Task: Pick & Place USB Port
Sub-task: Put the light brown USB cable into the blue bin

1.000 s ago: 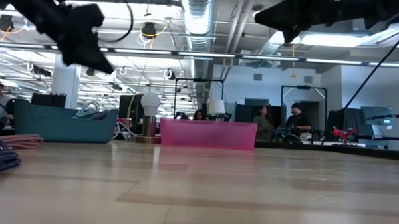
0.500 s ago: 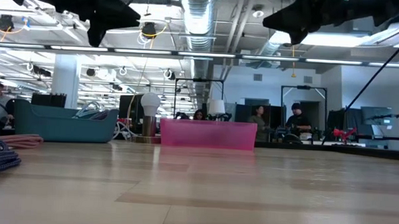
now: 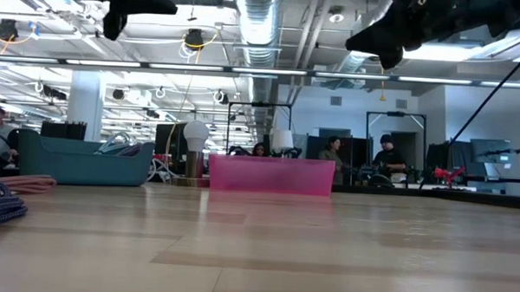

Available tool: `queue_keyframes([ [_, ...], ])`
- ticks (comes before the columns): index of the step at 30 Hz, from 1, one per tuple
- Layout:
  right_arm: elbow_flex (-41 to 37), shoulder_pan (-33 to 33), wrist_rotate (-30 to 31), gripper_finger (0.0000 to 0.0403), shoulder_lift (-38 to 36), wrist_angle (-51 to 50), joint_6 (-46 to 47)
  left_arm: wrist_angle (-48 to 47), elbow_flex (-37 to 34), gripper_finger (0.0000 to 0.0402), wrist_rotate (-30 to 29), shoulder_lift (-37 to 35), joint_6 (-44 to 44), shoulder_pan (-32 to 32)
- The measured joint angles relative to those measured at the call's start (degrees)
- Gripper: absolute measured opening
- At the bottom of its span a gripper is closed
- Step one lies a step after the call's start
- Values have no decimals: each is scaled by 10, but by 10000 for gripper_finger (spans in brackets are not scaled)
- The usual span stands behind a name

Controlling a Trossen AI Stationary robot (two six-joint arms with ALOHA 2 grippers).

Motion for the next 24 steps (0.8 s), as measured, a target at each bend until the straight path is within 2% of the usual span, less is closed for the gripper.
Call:
queue_keyframes([
  [3, 0, 0, 0, 26, 0, -5, 11, -63, 23, 3, -28, 14, -38, -26],
  [7, 0, 0, 0, 26, 0, -5, 11, -137, 35, 3, -29, 43, -130, -60],
  [10, 0, 0, 0, 26, 0, -5, 11, -209, 38, 3, 5, 66, -238, -82],
  [15, 0, 0, 0, 26, 0, -7, 11, -287, 38, 3, 97, 106, -396, -105],
  [20, 0, 0, 0, 26, 0, -7, 23, -313, 39, 3, 180, 147, -476, -107],
  [24, 0, 0, 0, 26, 0, -12, 30, -362, 39, 2, 201, 190, -488, -107],
])
